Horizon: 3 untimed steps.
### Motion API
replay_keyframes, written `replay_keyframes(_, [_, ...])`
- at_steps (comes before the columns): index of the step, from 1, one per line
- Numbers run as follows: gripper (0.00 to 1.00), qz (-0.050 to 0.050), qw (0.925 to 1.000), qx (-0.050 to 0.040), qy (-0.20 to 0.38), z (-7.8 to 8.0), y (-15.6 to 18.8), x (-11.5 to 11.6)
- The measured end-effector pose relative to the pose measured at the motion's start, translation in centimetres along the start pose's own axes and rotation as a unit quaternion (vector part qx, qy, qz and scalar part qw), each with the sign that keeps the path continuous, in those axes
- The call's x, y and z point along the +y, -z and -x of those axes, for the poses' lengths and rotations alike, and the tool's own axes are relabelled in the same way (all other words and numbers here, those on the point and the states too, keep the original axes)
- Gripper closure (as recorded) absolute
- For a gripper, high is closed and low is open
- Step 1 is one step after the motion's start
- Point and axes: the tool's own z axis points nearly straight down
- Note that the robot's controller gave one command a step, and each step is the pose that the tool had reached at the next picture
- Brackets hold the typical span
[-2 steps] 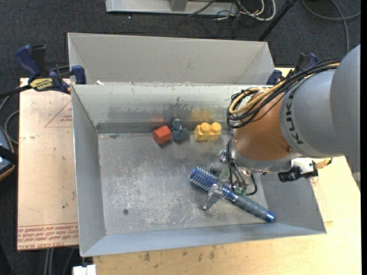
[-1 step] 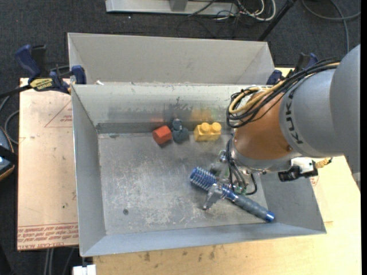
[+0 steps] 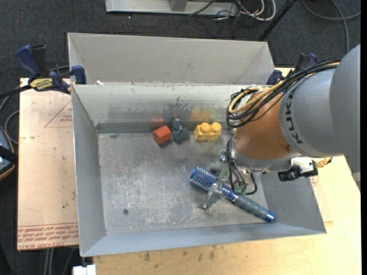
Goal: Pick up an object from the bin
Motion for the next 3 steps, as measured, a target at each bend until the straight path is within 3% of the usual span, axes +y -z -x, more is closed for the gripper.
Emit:
replay_keyframes(1, [0.00, 0.000, 1.0000, 0.0002, 0.000, 0.0, 0.0, 0.0])
replay_keyframes(2, [1.00, 0.001, 1.0000, -0.0010, 0.000, 0.1, 0.3, 0.1])
replay_keyframes(3, [1.00, 0.000, 1.0000, -0.0010, 0.001, 0.1, 1.6, 0.2])
